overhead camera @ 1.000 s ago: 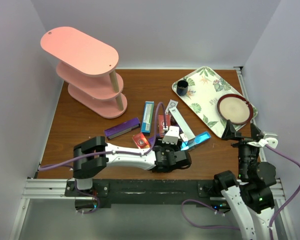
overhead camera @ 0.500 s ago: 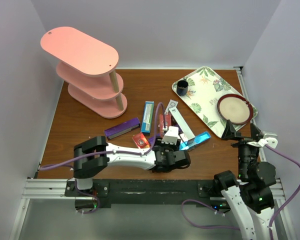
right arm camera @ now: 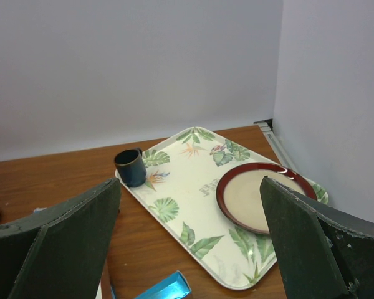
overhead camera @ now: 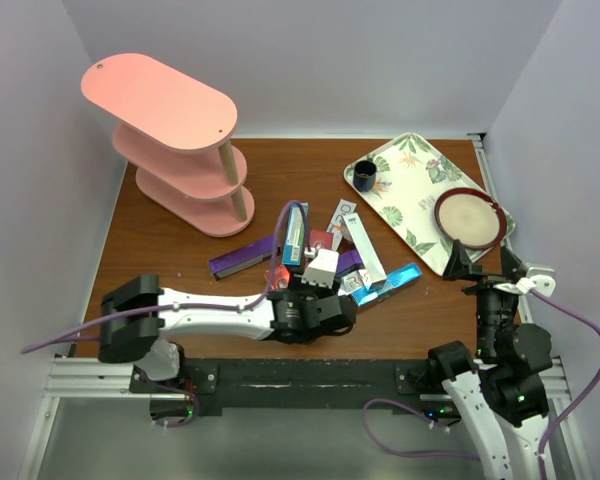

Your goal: Place and organize the toothpastes onto the shelf

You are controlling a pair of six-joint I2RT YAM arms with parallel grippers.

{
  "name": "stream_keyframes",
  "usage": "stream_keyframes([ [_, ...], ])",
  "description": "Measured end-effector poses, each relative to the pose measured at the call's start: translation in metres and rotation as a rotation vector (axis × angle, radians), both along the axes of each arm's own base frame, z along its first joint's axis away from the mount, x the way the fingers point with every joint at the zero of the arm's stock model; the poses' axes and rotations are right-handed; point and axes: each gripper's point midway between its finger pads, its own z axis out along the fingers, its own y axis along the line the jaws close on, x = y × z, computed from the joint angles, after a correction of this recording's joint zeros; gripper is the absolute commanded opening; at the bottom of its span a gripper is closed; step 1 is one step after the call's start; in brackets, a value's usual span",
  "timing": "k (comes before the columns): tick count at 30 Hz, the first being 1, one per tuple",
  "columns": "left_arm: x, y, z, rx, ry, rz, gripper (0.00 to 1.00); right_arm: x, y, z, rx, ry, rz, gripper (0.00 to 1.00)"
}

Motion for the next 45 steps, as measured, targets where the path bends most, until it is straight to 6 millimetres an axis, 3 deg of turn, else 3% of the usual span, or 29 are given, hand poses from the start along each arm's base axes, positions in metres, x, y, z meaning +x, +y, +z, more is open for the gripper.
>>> stream_keyframes([
  [5,0.002,0.029,0.034,-0.036,0.030,0.003,0.21,0.000,0.000,0.000,0.000,0.000,0.001,0.99],
  [8,0.004,0.059,0.044,-0.051,0.068,0.027,0.21,0.000,0.000,0.000,0.000,0.000,0.001,0.99],
  [14,0.003,0.126,0.044,-0.011,0.128,0.109,0.21,0.000,0.000,0.000,0.000,0.000,0.000,0.99],
  [26,0.012,0.212,0.047,-0.039,0.120,0.252,0.23,0.000,0.000,0.000,-0.001,0.000,0.001,0.99],
  [30,0.027,0.232,0.052,-0.049,0.069,0.291,0.23,0.000,0.001,0.000,-0.002,0.000,0.007,0.99],
  [34,0.046,0.253,0.046,-0.035,0.047,0.324,0.05,0.000,0.003,0.000,-0.005,0.000,0.017,0.99],
  [40,0.076,0.293,0.034,-0.012,0.035,0.388,0.00,0.001,0.004,-0.001,-0.007,0.004,0.023,0.99],
  [45,0.096,0.311,0.040,-0.048,-0.018,0.402,0.00,0.001,0.005,-0.002,-0.008,0.006,0.028,0.99],
])
